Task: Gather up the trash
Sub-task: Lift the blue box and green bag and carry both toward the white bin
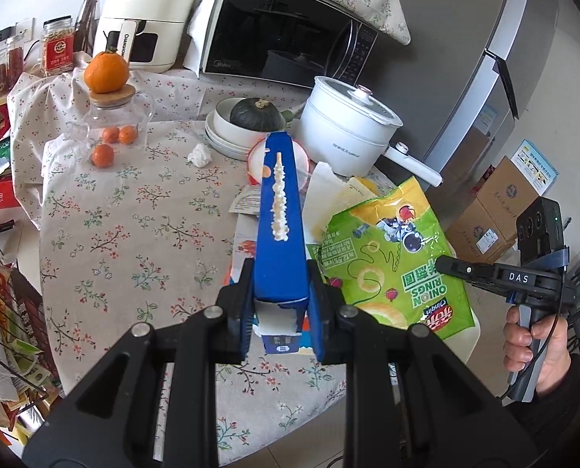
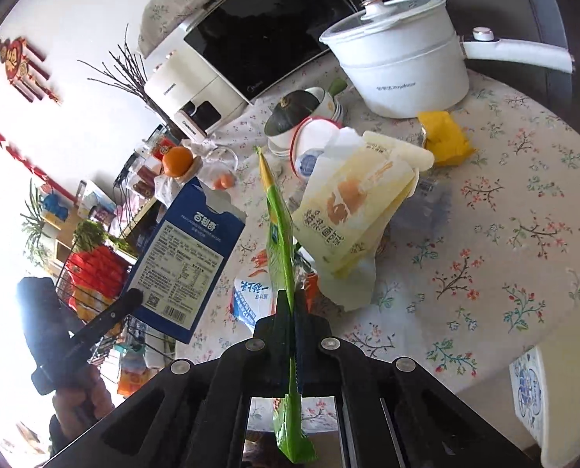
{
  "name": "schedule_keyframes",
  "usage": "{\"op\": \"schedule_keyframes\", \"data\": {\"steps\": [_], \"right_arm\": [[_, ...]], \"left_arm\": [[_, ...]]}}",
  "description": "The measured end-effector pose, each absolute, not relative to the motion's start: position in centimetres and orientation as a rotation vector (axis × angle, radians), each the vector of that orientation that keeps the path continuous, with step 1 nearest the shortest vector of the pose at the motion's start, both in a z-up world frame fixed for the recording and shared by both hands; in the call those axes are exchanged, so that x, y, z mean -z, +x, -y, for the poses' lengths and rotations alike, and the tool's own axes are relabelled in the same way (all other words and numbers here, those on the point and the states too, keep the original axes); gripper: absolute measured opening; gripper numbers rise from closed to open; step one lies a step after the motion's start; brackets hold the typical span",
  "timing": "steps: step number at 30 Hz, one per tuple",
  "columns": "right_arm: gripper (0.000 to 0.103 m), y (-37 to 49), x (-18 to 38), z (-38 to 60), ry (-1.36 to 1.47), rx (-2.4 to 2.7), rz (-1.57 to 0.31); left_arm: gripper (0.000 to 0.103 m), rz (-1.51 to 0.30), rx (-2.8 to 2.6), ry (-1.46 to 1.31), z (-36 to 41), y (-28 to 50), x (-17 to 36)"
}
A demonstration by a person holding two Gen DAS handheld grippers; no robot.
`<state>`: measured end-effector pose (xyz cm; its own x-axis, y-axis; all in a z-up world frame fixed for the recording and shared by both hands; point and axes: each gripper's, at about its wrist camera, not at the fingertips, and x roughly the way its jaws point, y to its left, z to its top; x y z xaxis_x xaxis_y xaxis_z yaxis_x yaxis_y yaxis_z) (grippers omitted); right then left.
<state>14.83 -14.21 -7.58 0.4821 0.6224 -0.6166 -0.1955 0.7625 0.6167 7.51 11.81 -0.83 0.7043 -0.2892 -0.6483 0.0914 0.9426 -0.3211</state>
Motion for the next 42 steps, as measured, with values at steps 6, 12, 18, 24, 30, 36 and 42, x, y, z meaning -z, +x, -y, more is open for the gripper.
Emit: {"op": "schedule_keyframes", "data": {"steps": [6, 12, 18, 24, 30, 36, 42], "right_arm": [[0.002, 12.9, 6.2, 19.6, 0.575, -0.472, -0.887], [0.002, 11.6, 5.1, 24.4, 0.649, -0.440, -0.829], [0.002, 10.3, 3.9, 27.9, 0.690, -0.381, -0.765], [0.002, 11.1, 5.6, 27.7, 0.646, -0.344, -0.859], [0.002, 9.8, 3.9, 29.8, 0.776, -0.427, -0.752], [0.002, 9.4, 2.0, 30.5, 0.907, -0.519, -0.651], [0.002, 9.4, -0.3, 29.0, 0.858, -0.496, -0.603]], "left_arm": [[0.025, -0.767, 0.293, -0.237, -7.3, 8.2, 0.5], [0.025, -0.779, 0.356, -0.209, -3.4, 8.9, 0.6], [0.025, -0.787, 0.385, -0.198, -1.0, 9.2, 0.7], [0.025, -0.796, 0.403, -0.174, 0.9, 9.6, 1.1], [0.025, -0.793, 0.404, -0.193, 1.0, 9.7, 0.8], [0.025, -0.782, 0.389, -0.213, 0.4, 9.6, 0.5], [0.025, -0.772, 0.366, -0.229, -0.7, 9.5, 0.3]]}}
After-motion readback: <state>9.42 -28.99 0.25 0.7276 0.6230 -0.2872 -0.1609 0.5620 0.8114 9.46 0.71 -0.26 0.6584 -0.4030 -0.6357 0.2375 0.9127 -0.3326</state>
